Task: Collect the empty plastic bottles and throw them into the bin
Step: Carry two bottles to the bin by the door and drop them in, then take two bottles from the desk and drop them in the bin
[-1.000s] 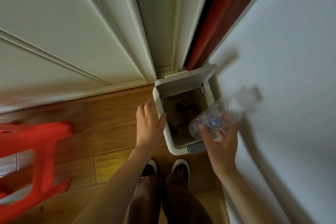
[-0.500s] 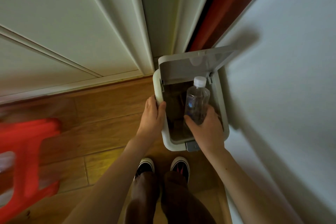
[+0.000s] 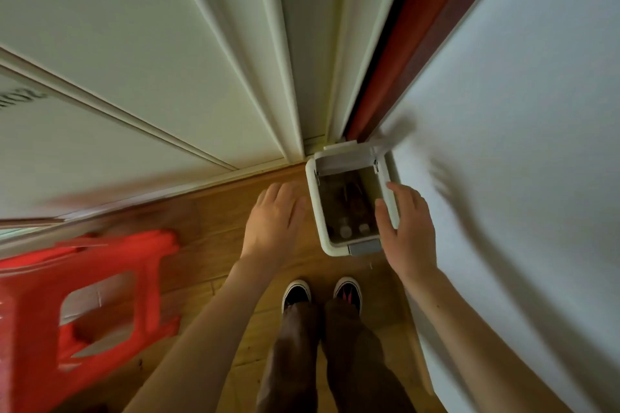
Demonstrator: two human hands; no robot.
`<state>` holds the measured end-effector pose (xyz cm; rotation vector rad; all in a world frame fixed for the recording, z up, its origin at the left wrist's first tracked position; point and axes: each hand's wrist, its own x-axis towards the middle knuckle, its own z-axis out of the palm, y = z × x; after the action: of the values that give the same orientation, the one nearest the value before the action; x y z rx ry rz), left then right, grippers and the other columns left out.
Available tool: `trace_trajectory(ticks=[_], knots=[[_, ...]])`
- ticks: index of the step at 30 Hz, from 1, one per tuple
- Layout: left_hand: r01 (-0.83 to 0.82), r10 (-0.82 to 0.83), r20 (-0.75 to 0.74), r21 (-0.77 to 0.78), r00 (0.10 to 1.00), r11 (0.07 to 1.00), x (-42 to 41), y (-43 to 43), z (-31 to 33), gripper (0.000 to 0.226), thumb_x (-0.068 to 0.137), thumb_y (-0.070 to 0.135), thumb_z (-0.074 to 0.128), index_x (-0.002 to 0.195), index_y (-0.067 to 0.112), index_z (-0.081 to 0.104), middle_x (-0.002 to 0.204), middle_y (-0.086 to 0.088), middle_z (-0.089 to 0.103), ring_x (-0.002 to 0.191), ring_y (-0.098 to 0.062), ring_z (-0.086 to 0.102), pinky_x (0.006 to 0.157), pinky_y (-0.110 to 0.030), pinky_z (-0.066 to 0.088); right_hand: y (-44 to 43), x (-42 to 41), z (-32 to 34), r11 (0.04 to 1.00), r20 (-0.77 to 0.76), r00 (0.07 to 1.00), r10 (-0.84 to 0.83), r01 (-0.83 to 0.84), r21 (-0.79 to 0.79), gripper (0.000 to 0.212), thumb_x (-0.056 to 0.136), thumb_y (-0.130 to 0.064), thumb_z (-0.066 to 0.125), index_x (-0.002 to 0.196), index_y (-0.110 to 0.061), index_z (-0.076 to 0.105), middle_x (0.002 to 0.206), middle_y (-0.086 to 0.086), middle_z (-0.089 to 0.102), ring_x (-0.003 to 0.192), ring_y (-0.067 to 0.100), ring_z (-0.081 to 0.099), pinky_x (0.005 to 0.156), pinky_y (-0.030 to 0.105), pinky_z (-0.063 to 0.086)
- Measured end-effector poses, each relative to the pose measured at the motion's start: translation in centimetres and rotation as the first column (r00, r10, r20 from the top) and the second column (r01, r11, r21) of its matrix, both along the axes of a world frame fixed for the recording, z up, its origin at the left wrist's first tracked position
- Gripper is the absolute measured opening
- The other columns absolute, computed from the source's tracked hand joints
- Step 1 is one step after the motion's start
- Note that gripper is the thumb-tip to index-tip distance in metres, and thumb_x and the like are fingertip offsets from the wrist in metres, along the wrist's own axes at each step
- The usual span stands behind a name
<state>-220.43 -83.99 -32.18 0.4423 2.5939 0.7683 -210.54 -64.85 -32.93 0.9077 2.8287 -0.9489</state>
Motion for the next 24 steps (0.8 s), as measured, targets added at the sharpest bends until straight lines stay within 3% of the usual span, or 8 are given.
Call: trace_trajectory(ticks=[6,11,16,21,24], knots=[[0.072,-0.069,-0.107,0.023,0.992,0.997,2.2,-3.4,20.7,0.035,0.099,0.028,0.044,0.127,0.012,0.058,0.119,-0.003,0.064,0.112,-0.022,0.057,0.092,-0.035,0.047,-1.2,2.3,20.2,0.997,-0.090,0.993,0.074,-0.070,0.041,0.041,0.098,-0.036,0.044,0.127,-0.011,0.058,0.127,0.008,0.064,0.118,0.024,0.058,0.093,0.020,0.036],[0.023,-0.020,-0.085,0.040,0.996,0.999,7.2,-6.7,32.7,0.037,0.099,0.031,0.041,0.126,0.013,0.059,0.122,-0.001,0.064,0.115,-0.018,0.057,0.092,-0.027,0.042,-2.5,7.1,31.6,0.997,-0.141,0.989,0.050,-0.057,-0.046,0.036,0.098,-0.031,0.049,0.126,-0.011,0.059,0.127,0.007,0.064,0.117,0.022,0.059,0.094,0.022,0.041],[-0.064,0.064,0.088,-0.004,0.994,0.998,13.1,-10.1,35.0,0.034,0.097,0.034,0.043,0.118,0.017,0.063,0.116,0.000,0.066,0.110,-0.018,0.059,0.087,-0.030,0.044,-3.2,13.5,34.3,0.975,-0.024,1.000,-0.002,-0.003,-0.222,0.041,0.097,-0.042,0.045,0.127,-0.017,0.057,0.131,0.005,0.062,0.112,0.022,0.061,0.096,0.036,0.050],[-0.188,0.182,0.266,-0.001,0.947,0.982,16.6,-12.9,33.5,0.018,0.097,0.029,0.048,0.094,0.023,0.065,0.095,0.005,0.068,0.092,-0.018,0.063,0.076,-0.030,0.044,-3.8,18.9,32.9,0.944,0.109,0.991,-0.073,0.104,-0.312,0.029,0.098,-0.034,0.047,0.120,-0.017,0.058,0.121,0.006,0.065,0.093,0.014,0.058,0.083,0.024,0.048],[-0.220,0.207,0.300,0.009,0.931,0.975,16.0,-13.7,33.4,0.021,0.097,0.030,0.048,0.082,0.027,0.062,0.087,0.004,0.069,0.085,-0.018,0.064,0.074,-0.033,0.046,-4.3,20.4,33.3,0.931,0.092,0.983,-0.157,0.179,-0.319,0.018,0.099,-0.029,0.048,0.110,-0.019,0.059,0.105,0.002,0.064,0.094,0.021,0.063,0.071,0.016,0.044]])
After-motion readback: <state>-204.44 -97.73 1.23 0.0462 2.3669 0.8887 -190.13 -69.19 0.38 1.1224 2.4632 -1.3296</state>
